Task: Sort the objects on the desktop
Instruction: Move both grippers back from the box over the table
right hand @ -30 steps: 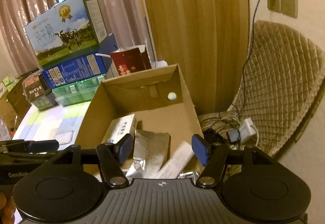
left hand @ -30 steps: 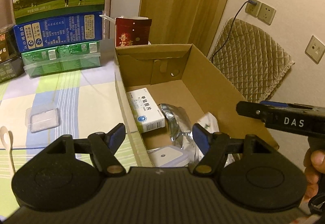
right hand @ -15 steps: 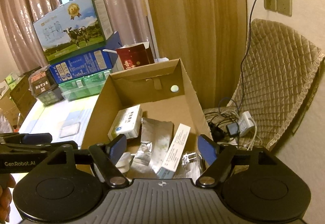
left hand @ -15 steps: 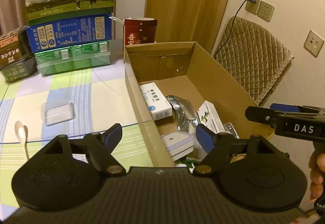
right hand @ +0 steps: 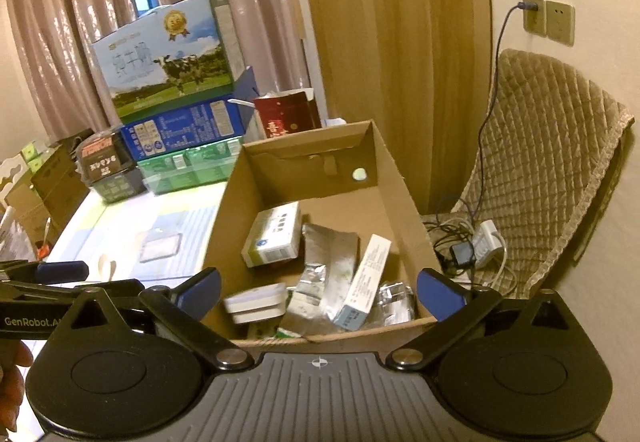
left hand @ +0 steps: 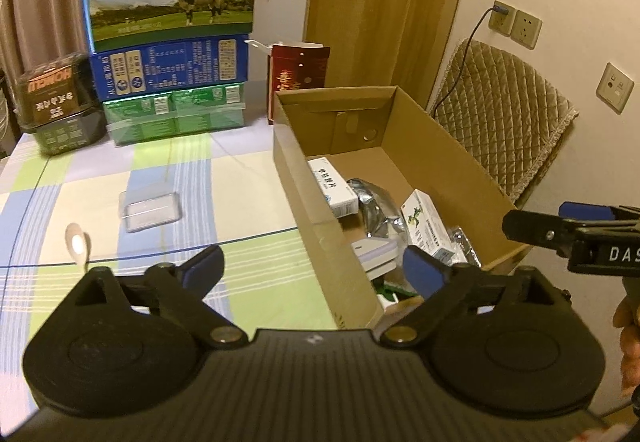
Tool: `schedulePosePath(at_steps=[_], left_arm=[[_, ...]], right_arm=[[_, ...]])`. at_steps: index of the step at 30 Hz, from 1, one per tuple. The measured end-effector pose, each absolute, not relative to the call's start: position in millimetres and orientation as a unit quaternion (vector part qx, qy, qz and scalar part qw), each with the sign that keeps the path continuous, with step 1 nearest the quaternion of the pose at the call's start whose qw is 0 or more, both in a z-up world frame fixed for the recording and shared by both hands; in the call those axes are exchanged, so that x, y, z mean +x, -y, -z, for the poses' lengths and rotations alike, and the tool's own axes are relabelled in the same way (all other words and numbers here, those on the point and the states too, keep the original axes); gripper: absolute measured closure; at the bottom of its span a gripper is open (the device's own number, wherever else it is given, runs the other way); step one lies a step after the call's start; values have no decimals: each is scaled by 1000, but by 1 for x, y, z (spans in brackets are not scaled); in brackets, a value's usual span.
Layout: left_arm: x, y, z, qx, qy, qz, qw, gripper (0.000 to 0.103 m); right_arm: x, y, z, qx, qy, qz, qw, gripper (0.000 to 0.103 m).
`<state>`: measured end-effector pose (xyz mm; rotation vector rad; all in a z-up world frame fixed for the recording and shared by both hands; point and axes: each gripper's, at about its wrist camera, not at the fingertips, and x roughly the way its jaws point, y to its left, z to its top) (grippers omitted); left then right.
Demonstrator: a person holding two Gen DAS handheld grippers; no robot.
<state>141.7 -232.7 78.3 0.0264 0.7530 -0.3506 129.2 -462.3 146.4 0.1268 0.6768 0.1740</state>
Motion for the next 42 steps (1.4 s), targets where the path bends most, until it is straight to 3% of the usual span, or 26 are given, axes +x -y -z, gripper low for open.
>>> schedulePosePath(at_steps=[2, 33, 42], left_arm=[[137, 226, -79, 12, -365, 168, 916, 1], [108, 81, -44, 14, -389, 76, 918, 1], [125, 28, -30, 28, -403, 45, 914, 1]], right_arm=[[127, 457, -149, 58, -330, -89, 938, 2], [126, 362, -139, -34, -337, -173, 925, 2], [145, 314, -136, -145, -309, -232, 911, 2]])
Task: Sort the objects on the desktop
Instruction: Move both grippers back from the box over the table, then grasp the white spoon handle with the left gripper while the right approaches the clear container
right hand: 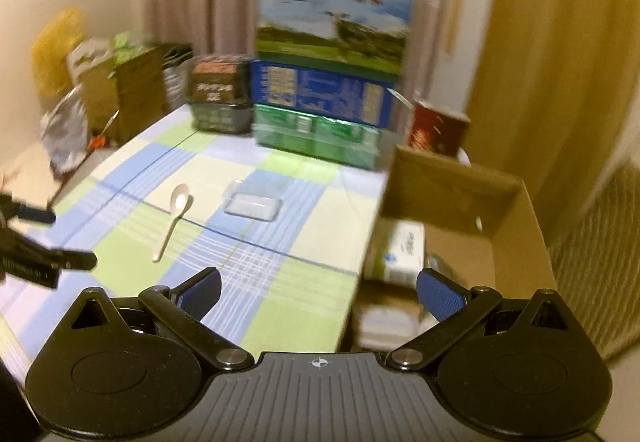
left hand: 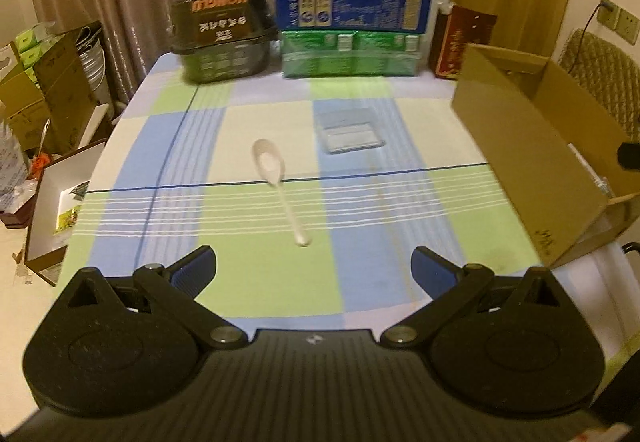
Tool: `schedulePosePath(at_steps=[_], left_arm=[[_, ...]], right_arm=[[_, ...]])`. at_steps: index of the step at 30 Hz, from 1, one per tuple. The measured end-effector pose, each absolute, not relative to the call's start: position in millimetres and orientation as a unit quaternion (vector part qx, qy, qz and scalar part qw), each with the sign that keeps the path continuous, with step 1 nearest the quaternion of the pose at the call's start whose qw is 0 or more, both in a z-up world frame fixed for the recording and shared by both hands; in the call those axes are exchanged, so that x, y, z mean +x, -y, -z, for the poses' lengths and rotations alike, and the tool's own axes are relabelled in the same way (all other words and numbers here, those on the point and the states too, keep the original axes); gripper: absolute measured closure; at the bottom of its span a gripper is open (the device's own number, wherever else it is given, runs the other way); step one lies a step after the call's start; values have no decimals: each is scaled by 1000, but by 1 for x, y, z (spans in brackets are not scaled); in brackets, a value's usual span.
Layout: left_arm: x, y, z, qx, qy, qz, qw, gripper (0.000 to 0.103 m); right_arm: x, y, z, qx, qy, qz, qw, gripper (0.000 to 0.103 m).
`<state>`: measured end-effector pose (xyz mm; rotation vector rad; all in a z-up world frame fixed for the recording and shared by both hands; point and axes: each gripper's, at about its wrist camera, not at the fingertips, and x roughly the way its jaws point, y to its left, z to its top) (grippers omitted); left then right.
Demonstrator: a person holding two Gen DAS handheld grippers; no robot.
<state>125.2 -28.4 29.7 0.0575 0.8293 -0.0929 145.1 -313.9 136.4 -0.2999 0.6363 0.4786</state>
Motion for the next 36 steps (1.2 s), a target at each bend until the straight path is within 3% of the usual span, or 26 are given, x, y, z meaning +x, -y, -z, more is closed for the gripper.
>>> schedulePosePath(at_steps=[10, 19, 26, 36], left_arm=[[171, 12, -12, 95, -418, 73, 901, 1], [223, 17, 18, 142, -423, 111, 888, 8], [264, 14, 47, 122, -442, 116, 881, 17], [292, 1, 76, 112, -454, 138, 873, 38]], right_arm=[[186, 252, -126, -314, -245, -330, 856, 2], [241, 204, -85, -420, -253, -402, 773, 3], [285, 176, -50, -451, -285, -443, 720, 15], [327, 140, -9, -488, -297, -459, 680, 19]])
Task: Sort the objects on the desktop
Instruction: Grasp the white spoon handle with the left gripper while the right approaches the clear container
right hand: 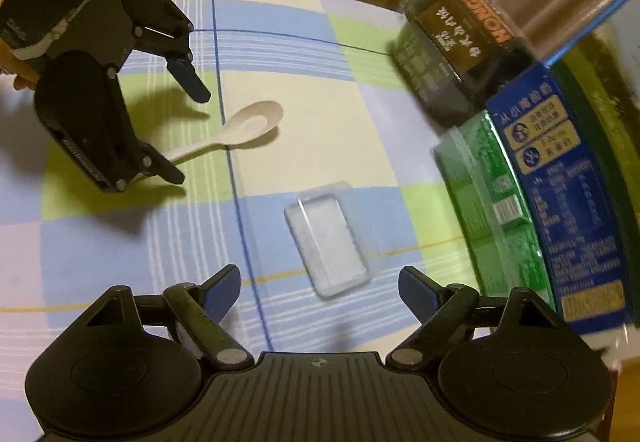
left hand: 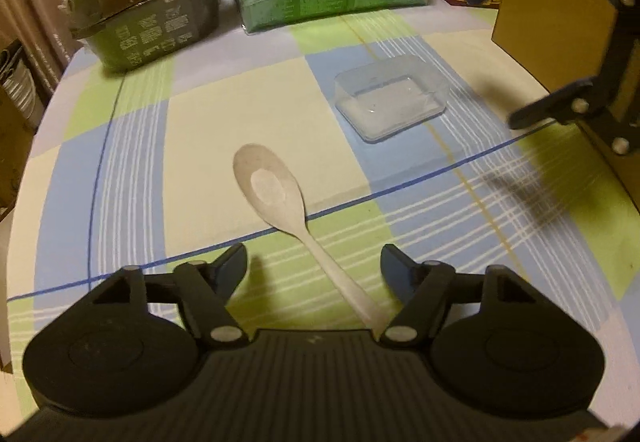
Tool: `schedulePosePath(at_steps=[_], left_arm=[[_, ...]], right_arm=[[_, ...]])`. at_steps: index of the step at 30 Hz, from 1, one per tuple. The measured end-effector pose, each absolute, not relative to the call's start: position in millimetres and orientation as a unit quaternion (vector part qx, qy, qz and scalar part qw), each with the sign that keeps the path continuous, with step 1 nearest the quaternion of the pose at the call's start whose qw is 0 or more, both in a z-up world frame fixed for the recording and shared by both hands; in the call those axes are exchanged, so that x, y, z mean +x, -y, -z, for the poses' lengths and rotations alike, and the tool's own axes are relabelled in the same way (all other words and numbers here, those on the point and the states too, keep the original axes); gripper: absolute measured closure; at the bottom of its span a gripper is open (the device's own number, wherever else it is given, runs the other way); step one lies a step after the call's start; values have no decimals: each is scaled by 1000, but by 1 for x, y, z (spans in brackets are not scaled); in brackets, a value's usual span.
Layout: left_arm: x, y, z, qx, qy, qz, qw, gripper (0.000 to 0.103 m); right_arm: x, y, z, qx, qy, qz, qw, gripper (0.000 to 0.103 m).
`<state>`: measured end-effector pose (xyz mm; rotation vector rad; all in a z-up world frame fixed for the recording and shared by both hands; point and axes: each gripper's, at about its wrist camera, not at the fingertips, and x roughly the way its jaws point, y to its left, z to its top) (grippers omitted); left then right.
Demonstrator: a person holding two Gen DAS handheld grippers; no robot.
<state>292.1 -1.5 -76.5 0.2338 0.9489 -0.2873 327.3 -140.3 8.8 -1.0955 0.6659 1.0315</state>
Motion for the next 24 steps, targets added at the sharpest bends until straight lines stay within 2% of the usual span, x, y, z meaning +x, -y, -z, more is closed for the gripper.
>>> schedulePosePath(at_steps=[7, 10, 14, 16, 24], left_arm=[[303, -7, 83, 107, -452, 151, 873, 64], [303, -10, 82, 121, -450, 159, 870, 82], [301, -15, 80, 133, -456, 175, 862, 95], [301, -18, 79, 138, -459, 181, 859, 98], [301, -27, 79, 137, -459, 197, 856, 99]], right_arm=[[346, 121, 9, -482, -311, -463, 676, 19], [356, 116, 15, -475, -320, -459, 679, 19], [368, 113, 21, -463, -334, -458, 681, 26], [373, 111, 23, -459, -340, -459, 680, 28], [384, 106, 32, -451, -357, -461, 675, 30]])
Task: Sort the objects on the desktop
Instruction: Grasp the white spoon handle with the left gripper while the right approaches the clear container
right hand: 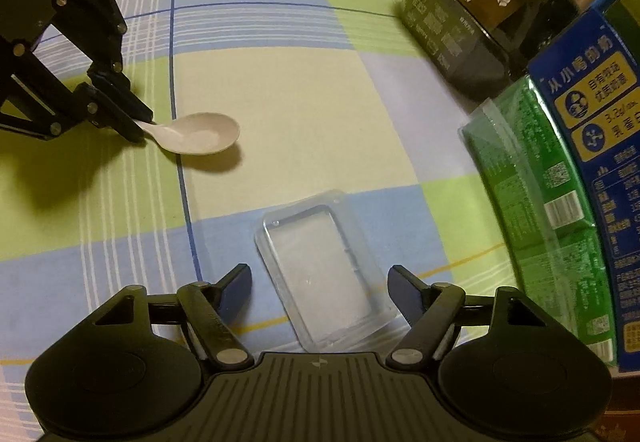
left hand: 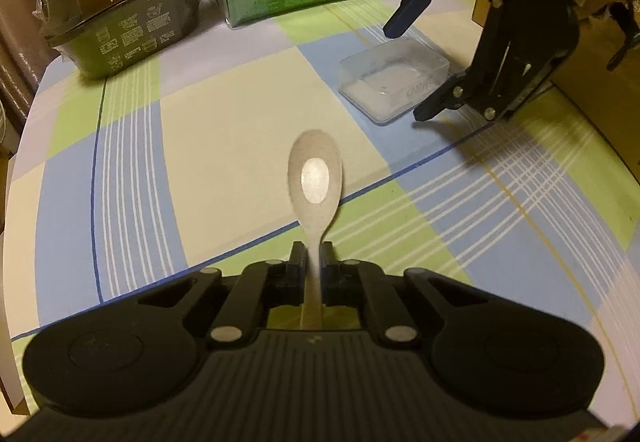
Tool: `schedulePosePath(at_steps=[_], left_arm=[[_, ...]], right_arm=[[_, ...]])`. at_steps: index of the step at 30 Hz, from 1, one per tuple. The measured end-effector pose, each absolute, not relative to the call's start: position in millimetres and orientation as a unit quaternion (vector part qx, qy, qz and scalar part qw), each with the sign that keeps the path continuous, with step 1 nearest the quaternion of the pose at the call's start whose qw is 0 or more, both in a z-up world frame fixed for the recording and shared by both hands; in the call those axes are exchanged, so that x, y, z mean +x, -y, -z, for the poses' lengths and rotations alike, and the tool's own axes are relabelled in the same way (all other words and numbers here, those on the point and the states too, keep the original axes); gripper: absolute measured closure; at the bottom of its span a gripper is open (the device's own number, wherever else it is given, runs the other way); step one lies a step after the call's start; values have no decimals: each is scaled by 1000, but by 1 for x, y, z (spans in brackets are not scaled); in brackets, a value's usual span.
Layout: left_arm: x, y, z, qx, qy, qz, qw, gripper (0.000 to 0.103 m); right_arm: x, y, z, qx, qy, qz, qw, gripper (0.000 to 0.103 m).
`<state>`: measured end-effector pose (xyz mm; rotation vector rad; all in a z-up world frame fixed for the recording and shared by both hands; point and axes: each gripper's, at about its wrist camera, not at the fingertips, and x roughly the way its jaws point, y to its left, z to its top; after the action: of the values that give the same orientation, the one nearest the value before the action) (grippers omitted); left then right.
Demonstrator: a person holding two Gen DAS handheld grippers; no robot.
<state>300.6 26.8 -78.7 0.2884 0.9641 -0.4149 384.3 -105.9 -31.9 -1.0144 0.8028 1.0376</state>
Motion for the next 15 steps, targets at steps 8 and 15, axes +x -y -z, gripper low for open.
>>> schedulePosePath(at_steps=[8, 15], left_arm=[[299, -29, 81, 124, -455, 194, 860, 99], [299, -26, 83, 123, -457, 195, 859, 99]], right_arm=[[388, 106, 26, -451, -359, -451, 682, 45], [395, 100, 33, -445, -371, -446, 682, 43]])
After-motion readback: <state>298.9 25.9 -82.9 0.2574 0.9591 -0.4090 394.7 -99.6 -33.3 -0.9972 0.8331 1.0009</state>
